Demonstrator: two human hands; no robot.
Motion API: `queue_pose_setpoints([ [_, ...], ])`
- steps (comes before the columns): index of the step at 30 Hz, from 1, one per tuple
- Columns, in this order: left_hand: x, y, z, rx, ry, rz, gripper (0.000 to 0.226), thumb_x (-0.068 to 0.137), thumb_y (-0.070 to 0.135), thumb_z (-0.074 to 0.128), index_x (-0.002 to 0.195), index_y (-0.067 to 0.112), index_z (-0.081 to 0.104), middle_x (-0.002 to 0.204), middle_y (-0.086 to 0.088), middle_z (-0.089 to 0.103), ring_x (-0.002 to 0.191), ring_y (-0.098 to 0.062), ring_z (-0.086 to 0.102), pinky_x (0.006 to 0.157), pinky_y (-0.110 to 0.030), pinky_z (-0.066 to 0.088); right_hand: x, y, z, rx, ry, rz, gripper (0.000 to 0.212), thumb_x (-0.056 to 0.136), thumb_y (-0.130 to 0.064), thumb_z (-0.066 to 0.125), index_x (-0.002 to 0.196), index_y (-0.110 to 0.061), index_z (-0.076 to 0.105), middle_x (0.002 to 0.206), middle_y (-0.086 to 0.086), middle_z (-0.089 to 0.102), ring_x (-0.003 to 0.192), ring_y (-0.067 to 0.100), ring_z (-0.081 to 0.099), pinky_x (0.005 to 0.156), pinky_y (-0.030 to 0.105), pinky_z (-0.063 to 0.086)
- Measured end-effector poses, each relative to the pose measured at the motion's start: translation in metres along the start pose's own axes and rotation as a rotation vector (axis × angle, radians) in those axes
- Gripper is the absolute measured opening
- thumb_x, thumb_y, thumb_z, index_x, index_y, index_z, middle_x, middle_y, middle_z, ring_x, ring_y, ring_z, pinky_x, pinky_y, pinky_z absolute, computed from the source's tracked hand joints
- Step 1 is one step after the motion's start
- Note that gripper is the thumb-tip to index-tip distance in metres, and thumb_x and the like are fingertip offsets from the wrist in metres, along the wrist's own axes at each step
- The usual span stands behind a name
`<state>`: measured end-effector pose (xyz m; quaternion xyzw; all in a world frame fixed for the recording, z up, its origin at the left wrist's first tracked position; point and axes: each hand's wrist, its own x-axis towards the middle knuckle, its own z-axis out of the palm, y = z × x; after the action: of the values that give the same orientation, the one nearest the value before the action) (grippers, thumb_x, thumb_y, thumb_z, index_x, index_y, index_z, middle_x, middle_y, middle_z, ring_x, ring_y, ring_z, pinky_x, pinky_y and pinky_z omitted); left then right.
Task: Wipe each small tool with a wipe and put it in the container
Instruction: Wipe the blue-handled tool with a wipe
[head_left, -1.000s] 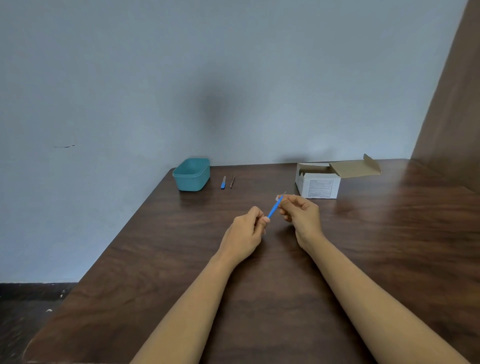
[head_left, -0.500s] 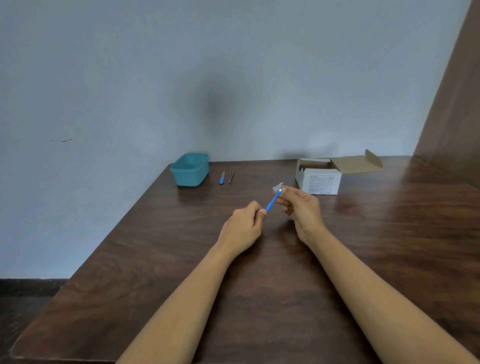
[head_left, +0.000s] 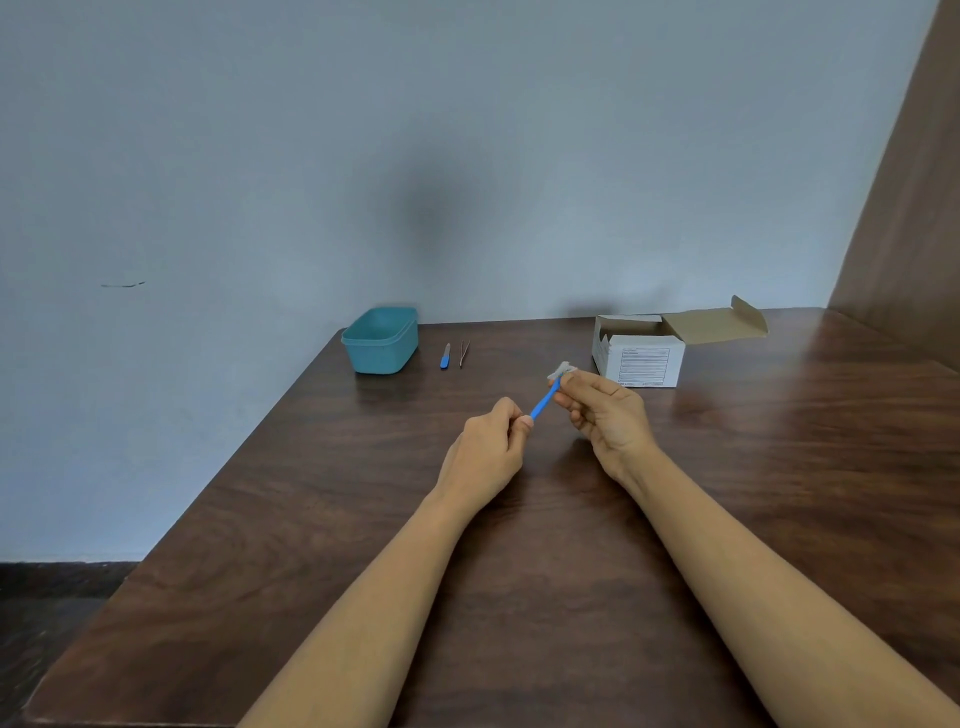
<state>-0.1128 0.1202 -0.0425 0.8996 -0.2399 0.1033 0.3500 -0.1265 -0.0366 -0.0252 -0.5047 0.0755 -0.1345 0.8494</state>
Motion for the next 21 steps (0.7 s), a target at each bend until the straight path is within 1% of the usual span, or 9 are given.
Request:
queue_pose_setpoints([
  [4,-0.0001,-0.0002,-0.0001,-0.004,-0.006,0.007,0.022,0.1,0.036,0.043,0.09,0.018,0.051,0.072,-0.003,0.061,0.065,-0.024,0.057,0.062,-0.044,0.049,0.0011,0.0001,-0.0007,-0.005,0.016,0.0,0.005,0.08,-0.004,0.071,0.08,-0.009,0.072,0.082,0.002,0.073,0.069,0.006,0.062,0.058,0.014,0.043],
  [7,-0.0003,0.001,-0.0004,-0.002,-0.011,0.012,0.02,0.1,0.035,0.044,0.091,0.018,0.052,0.072,-0.002,0.06,0.066,-0.023,0.058,0.063,-0.043,0.05,0.0018,-0.0022,-0.0016,-0.035,0.013,0.025,0.003,0.078,-0.006,0.073,0.08,-0.008,0.074,0.076,0.002,0.066,0.064,0.005,0.053,0.056,0.014,0.042],
  [9,-0.0003,0.0018,-0.0011,-0.006,-0.019,0.014,0.019,0.1,0.034,0.045,0.092,0.019,0.052,0.073,-0.001,0.06,0.067,-0.023,0.059,0.063,-0.041,0.05,0.0021,-0.0029,-0.0019,-0.047,0.016,0.033,0.002,0.079,-0.007,0.073,0.079,-0.008,0.074,0.072,0.002,0.062,0.062,0.005,0.05,0.054,0.015,0.041],
  [12,-0.001,0.0024,-0.0018,-0.011,-0.015,0.023,0.019,0.1,0.034,0.045,0.092,0.019,0.052,0.072,0.0,0.059,0.066,-0.022,0.058,0.062,-0.04,0.049,0.003,-0.0012,-0.0025,-0.116,0.002,-0.022,0.012,0.082,-0.011,0.071,0.072,-0.015,0.076,0.072,0.003,0.059,0.064,0.007,0.048,0.054,0.018,0.039],
  [13,-0.0013,0.0024,-0.0019,-0.012,-0.012,0.025,0.019,0.1,0.033,0.044,0.092,0.019,0.052,0.071,0.0,0.059,0.066,-0.022,0.057,0.061,-0.04,0.049,0.0031,-0.0004,-0.0025,-0.155,0.004,-0.051,0.013,0.083,-0.013,0.07,0.072,-0.016,0.076,0.072,0.002,0.059,0.065,0.007,0.049,0.055,0.019,0.039],
  [16,-0.0011,0.0024,-0.0016,-0.006,-0.006,0.031,0.018,0.101,0.032,0.044,0.092,0.018,0.052,0.07,0.002,0.058,0.065,-0.021,0.056,0.061,-0.04,0.049,0.0035,0.0007,-0.0027,-0.219,0.029,-0.105,0.009,0.086,-0.013,0.068,0.08,-0.014,0.074,0.072,0.002,0.063,0.067,0.008,0.051,0.059,0.023,0.039],
  [19,-0.0003,0.0023,-0.0014,0.0,-0.007,0.037,0.018,0.101,0.033,0.043,0.092,0.019,0.051,0.071,0.002,0.057,0.064,-0.019,0.056,0.061,-0.04,0.049,0.0061,0.0016,-0.0027,-0.214,0.017,-0.104,0.008,0.087,-0.007,0.065,0.085,-0.009,0.073,0.081,0.001,0.07,0.068,0.006,0.054,0.058,0.021,0.037],
  [21,-0.0006,0.0019,-0.0012,-0.004,-0.01,0.038,0.018,0.101,0.033,0.043,0.092,0.019,0.051,0.071,0.001,0.058,0.063,-0.018,0.054,0.061,-0.04,0.049,0.0072,0.0022,-0.0027,-0.182,0.012,-0.095,0.007,0.084,-0.005,0.067,0.086,-0.007,0.073,0.086,0.002,0.072,0.068,0.006,0.056,0.057,0.019,0.036],
])
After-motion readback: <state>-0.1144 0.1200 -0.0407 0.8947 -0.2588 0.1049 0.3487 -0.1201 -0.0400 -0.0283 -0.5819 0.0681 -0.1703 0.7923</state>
